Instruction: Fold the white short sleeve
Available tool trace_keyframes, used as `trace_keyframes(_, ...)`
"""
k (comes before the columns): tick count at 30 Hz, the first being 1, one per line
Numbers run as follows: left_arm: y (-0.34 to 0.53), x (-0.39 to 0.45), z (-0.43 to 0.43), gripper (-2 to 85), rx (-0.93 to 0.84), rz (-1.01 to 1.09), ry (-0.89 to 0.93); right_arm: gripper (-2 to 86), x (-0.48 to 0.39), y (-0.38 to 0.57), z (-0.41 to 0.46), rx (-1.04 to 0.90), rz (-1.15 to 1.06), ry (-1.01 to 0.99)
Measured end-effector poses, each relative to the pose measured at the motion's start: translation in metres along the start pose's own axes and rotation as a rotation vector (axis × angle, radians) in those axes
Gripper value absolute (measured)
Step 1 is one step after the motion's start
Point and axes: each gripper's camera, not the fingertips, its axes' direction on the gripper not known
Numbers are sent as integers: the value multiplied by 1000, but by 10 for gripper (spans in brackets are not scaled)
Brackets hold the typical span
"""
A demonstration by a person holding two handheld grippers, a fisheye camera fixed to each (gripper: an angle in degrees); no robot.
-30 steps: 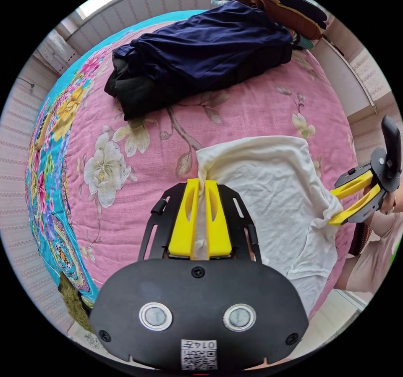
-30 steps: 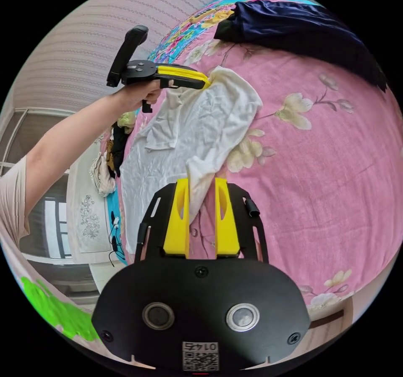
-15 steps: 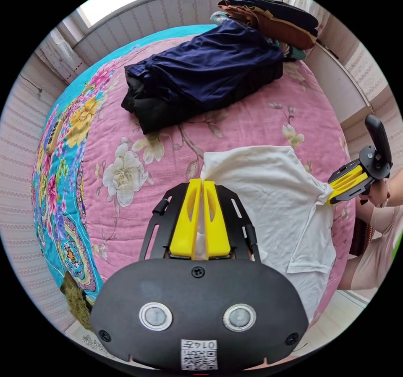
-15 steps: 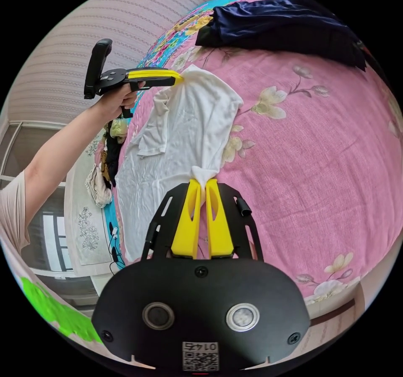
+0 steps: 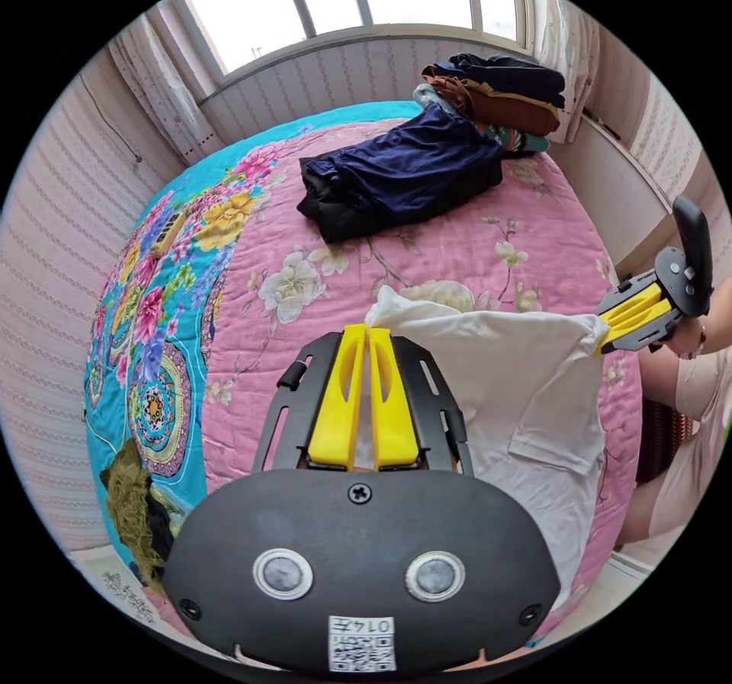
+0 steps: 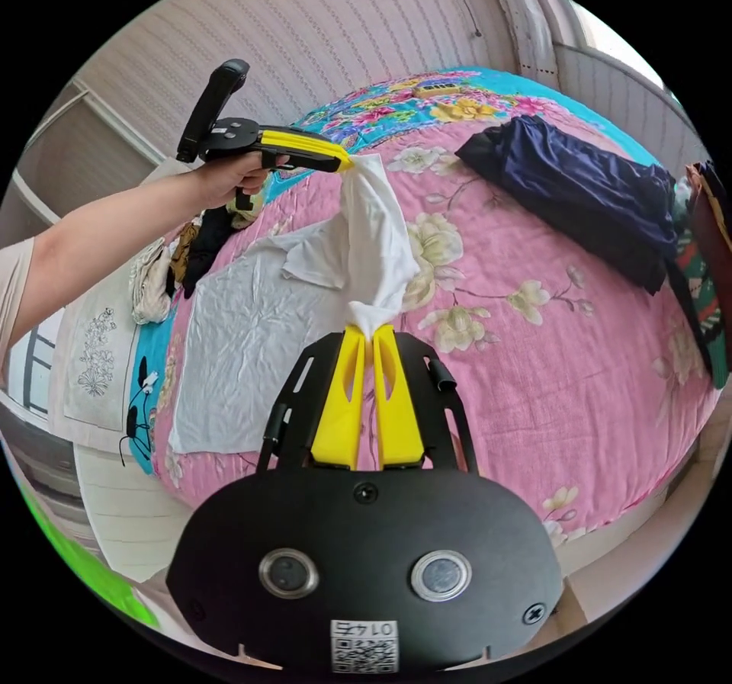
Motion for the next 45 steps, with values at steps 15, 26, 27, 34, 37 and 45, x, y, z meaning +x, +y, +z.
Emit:
trace_keyframes(15,111,-7,-181,-7,144,-201,-33,9,-185,33,97,50,-259,26)
trace_keyframes(26,272,-16,-336,-7,251,-458,-110,10,-388,54,215,-14,-606,-140)
trace_keyframes(27,291,-13,-348,-7,230,-482,-133,10,-400,56,224,-27,-624,-140)
trace_keyframes(34,393,2,-400,-5,135,-630,-196,15,-527,94,344,-214,-836,-81)
trace_keyframes(37,429,3,-393,-2,24,-742,-154,26,-565,111,406,-370,-893,-26)
trace_keyframes(45,483,9,-418,23,-169,-910,-181,115,-603,113,484,-506,-954,-95)
